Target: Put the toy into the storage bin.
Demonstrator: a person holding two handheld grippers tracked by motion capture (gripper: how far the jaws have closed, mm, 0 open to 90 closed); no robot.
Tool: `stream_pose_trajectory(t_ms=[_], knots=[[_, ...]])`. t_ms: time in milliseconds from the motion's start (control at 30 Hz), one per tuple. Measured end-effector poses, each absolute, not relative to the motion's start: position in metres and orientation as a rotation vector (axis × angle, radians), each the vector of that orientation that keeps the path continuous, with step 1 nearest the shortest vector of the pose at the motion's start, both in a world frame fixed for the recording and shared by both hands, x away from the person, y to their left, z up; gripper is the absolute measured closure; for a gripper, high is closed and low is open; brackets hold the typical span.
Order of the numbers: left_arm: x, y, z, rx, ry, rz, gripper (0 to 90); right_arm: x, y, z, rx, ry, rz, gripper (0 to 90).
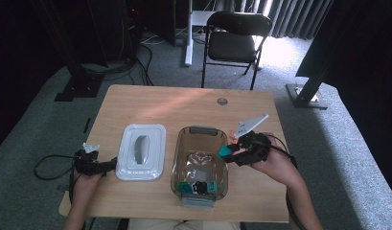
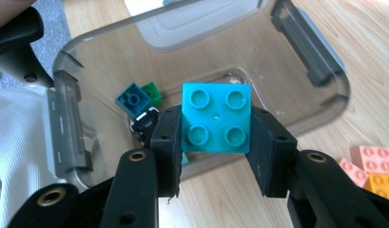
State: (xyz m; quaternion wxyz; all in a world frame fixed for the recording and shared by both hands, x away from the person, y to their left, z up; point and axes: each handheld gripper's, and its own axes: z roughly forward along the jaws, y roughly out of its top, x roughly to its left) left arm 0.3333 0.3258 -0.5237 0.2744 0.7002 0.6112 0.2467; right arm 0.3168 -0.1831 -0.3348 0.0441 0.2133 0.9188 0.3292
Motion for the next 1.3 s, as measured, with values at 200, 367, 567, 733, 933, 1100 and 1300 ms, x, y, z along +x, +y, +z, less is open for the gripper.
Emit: stream_pose_trajectory(t_ms=[200,367,567,733,933,1100,1300], knots=[[0.333,0.326,-0.524,1.883,1.643,0.664,0.8,0.312,-0.163,-0.336,0.553,2.859,0.994,58.7],[0.333,0.326,-0.524,1.881,1.645,0.664,0.8,0.31,-0.146,-0.339,0.48,2.895,0.979,58.8],[0.333,0.326,-0.524,1.882,1.644,0.663,0.8,0.307,-0.128,-0.343,0.416,2.927,0.955,58.7],[0.333,0.326,-0.524,1.88,1.646,0.664,0.8,0.305,-0.115,-0.348,0.372,2.951,0.962,58.7],[0.333,0.326,-0.524,1.881,1.645,0.664,0.8,0.302,-0.1,-0.356,0.307,3.002,0.921,58.7],[0.333,0.326,-0.524,1.88,1.646,0.664,0.8,0.301,-0.085,-0.365,0.256,3.05,0.854,58.7],[0.333,0.326,-0.524,1.88,1.646,0.664,0.8,0.302,-0.071,-0.376,0.217,3.093,0.79,58.7]])
